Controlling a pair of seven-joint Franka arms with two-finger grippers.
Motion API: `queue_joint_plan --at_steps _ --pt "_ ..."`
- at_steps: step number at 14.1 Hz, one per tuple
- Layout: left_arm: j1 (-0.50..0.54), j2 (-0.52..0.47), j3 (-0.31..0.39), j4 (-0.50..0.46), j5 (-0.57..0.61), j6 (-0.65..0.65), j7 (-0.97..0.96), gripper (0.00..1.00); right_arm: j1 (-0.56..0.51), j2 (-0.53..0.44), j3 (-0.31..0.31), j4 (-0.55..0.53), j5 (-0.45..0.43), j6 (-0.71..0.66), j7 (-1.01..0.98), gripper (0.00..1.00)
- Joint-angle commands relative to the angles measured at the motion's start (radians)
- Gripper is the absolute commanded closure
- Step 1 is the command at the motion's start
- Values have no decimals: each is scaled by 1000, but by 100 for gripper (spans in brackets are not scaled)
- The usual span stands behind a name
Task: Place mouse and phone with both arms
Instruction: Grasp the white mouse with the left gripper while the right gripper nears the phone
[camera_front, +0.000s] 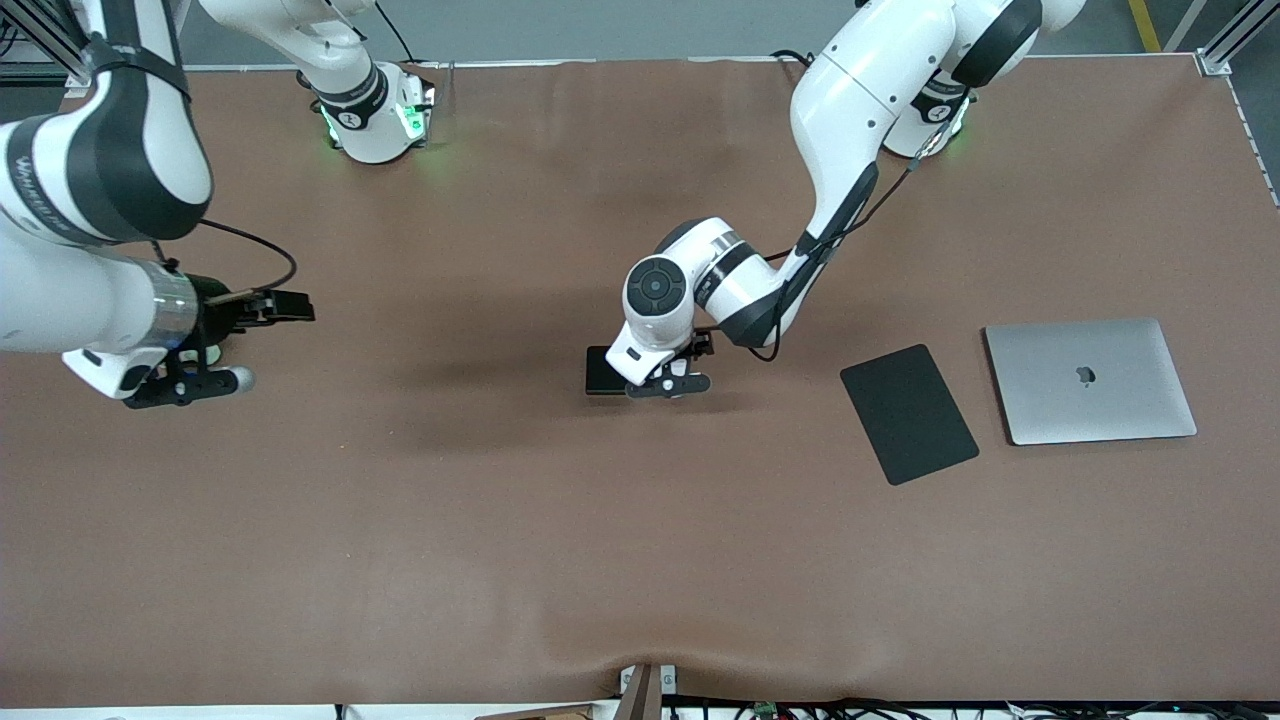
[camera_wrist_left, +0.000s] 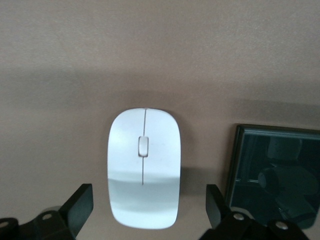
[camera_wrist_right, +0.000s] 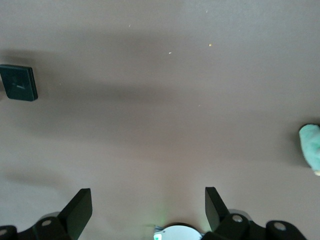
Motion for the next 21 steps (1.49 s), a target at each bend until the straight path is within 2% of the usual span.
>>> queue_joint_plan --at_steps 1,4,5,8,11,12,15,21 --pt "-9 20 5 4 52 23 -22 6 31 -5 -5 -37 10 38 59 0" --pt "-9 23 7 -7 57 23 -15 10 31 -2 -3 -43 13 53 61 0" --pt "-11 23 7 -9 57 23 -12 14 33 -1 -3 -54 13 65 62 0" --pt "-11 25 5 -9 77 23 -5 49 39 -2 -5 -99 58 121 71 0" --pt "-11 17 5 -6 88 21 -2 95 83 1 -5 -102 58 139 162 0" --pt "-9 9 5 -1 88 15 1 100 100 1 -5 -109 58 151 186 0" --pt "23 -46 7 1 92 0 42 100 146 1 -5 -142 58 194 203 0" --pt "170 -196 2 -4 91 -193 252 100 209 18 -5 -143 58 259 327 0"
